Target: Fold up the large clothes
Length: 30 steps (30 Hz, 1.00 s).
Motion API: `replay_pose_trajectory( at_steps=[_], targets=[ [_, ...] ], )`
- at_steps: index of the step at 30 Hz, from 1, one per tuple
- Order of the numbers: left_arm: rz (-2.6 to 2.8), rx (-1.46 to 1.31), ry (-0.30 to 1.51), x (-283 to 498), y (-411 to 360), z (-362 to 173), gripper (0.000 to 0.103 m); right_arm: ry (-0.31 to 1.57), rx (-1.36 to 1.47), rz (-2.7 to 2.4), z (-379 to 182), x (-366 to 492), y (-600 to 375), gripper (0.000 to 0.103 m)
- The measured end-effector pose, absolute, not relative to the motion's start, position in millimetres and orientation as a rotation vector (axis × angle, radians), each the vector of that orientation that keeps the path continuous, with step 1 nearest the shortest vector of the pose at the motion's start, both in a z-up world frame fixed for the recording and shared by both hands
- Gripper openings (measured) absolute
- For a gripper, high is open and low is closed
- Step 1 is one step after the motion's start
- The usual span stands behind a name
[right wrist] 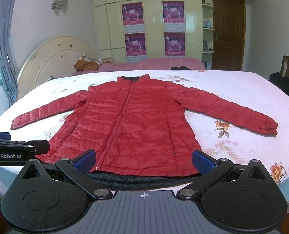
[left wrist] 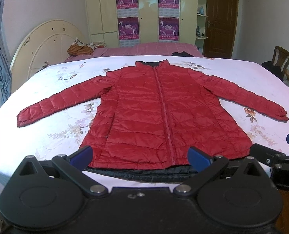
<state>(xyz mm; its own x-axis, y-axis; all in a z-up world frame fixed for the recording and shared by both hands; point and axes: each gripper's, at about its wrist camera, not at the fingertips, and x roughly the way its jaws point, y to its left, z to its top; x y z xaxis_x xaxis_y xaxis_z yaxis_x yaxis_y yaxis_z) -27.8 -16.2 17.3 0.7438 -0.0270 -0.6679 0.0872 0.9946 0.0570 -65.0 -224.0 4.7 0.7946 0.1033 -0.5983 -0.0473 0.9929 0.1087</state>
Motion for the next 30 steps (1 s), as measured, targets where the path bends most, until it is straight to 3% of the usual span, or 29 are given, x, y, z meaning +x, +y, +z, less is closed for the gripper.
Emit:
replay_pose_trajectory(
  at_steps=[30],
  targets=[
    [-0.069,0.091,0.755,-25.1,-17.5,11.9,0.103,0.687,0.07,0.085,-0.4,-62.8,-221.6,0.103]
  ],
)
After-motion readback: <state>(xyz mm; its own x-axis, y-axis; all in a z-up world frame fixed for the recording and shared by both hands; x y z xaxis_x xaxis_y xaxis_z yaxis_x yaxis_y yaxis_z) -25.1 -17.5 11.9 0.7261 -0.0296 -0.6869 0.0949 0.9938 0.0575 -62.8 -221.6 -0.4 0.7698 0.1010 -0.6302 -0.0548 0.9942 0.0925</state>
